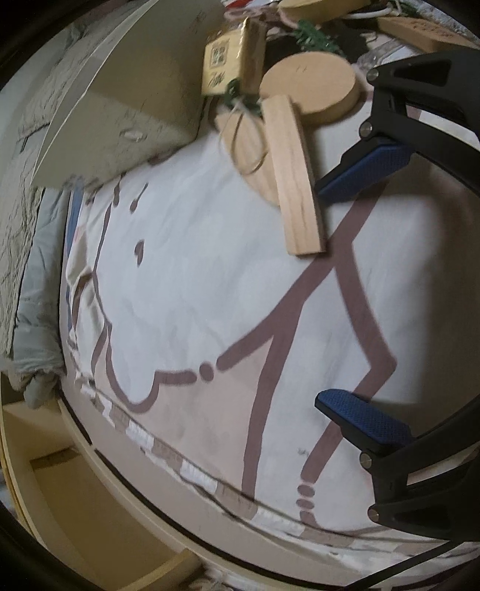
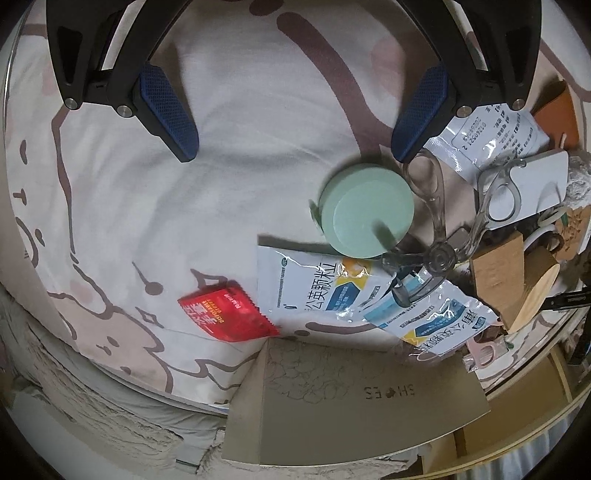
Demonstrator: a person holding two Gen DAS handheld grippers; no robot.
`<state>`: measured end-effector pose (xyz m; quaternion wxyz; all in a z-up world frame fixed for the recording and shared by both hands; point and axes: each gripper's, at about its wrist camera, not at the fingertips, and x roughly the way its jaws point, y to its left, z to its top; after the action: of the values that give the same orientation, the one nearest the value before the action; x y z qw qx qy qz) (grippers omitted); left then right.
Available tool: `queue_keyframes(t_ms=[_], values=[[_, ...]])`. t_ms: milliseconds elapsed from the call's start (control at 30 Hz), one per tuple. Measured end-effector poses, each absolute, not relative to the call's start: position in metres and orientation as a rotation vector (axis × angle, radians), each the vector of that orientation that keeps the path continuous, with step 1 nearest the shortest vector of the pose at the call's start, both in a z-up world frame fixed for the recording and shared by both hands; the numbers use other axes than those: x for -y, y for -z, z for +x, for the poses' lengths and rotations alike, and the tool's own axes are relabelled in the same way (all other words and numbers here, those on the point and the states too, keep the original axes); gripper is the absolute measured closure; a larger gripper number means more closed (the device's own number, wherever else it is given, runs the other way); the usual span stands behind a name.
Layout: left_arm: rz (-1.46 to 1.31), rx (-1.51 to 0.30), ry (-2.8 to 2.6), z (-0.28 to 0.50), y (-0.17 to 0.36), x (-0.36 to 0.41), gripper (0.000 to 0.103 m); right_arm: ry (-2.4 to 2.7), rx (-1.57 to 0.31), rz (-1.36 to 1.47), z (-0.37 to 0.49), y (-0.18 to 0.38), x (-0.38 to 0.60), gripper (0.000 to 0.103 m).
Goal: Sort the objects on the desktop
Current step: 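Move the left tool toward the wooden stick while the right tool approaches the green compact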
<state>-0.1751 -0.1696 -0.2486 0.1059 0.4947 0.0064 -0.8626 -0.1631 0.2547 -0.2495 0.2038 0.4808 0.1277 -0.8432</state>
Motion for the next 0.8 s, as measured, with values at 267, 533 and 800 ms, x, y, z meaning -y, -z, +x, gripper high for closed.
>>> queue_keyframes(t_ms=[267, 533, 800], values=[[1.410, -0.040, 2.471, -0.175, 0.247, 0.191, 0.000, 2.337, -0.348, 1.371, -0.165, 0.248, -0.254, 0.000], [1.396, -0.046, 2.462, -0.172, 0.247, 0.199, 0.000, 2.347, -0.296, 1.430, -0.178, 0.244, -0.254, 0.000], [1.404, -0.034, 2.461, -0.173, 0.250, 0.199, 0.000, 2.416, -0.288, 1.504, -0.196, 0.241, -0.271, 0.000]])
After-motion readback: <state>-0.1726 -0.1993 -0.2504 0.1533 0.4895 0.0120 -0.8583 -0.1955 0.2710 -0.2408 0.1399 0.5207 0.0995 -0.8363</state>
